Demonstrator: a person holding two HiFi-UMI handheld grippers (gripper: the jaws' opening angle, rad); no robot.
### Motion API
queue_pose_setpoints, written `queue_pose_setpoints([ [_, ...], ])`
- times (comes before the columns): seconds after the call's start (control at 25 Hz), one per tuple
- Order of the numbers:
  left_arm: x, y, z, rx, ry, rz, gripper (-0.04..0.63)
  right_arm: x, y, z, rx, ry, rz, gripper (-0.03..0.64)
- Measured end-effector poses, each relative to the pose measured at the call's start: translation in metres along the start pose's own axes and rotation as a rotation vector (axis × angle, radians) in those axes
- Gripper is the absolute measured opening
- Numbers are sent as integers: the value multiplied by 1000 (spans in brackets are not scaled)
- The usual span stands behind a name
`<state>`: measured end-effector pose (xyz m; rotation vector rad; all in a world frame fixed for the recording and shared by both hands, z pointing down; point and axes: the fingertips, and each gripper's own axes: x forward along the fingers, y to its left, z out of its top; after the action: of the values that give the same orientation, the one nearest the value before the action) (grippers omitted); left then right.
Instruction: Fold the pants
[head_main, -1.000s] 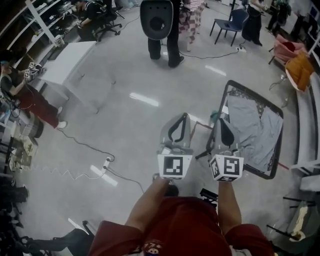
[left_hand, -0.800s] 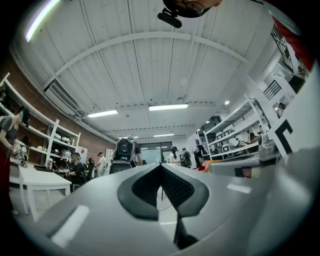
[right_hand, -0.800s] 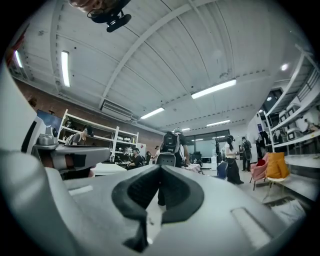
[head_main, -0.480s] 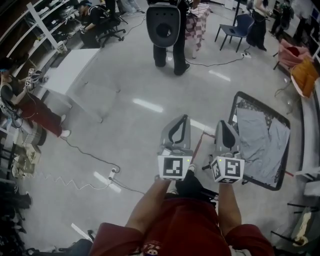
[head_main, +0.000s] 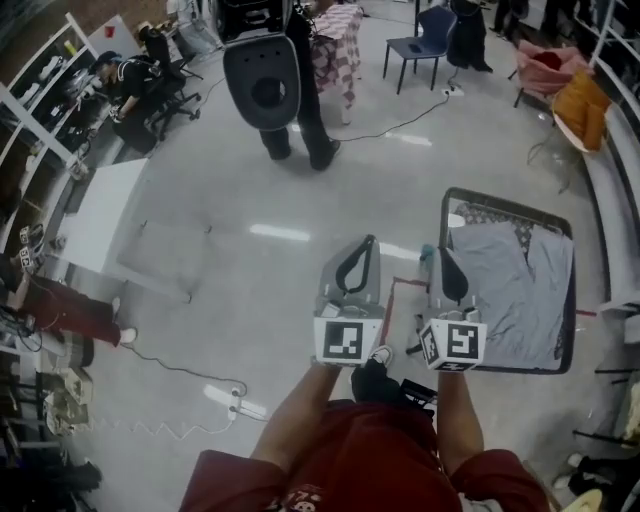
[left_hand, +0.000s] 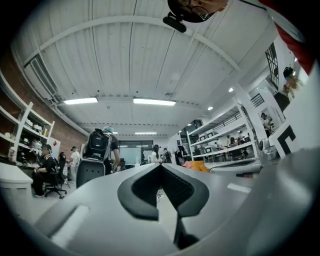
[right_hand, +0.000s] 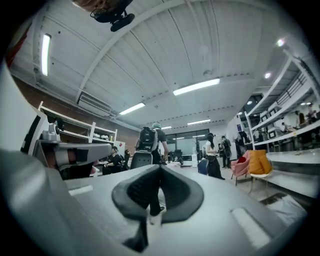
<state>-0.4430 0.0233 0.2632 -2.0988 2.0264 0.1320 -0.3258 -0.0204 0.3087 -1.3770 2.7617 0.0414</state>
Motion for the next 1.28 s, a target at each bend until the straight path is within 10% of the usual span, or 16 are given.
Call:
queue_pose_setpoints([
  [0.52, 163, -139, -13, -67, -21, -428, 3, -19, -188, 6, -2, 8, -436, 2],
  [1.28, 271, -240, -52, -206, -46, -997, 3, -69, -272, 1, -53, 56, -1111, 2],
])
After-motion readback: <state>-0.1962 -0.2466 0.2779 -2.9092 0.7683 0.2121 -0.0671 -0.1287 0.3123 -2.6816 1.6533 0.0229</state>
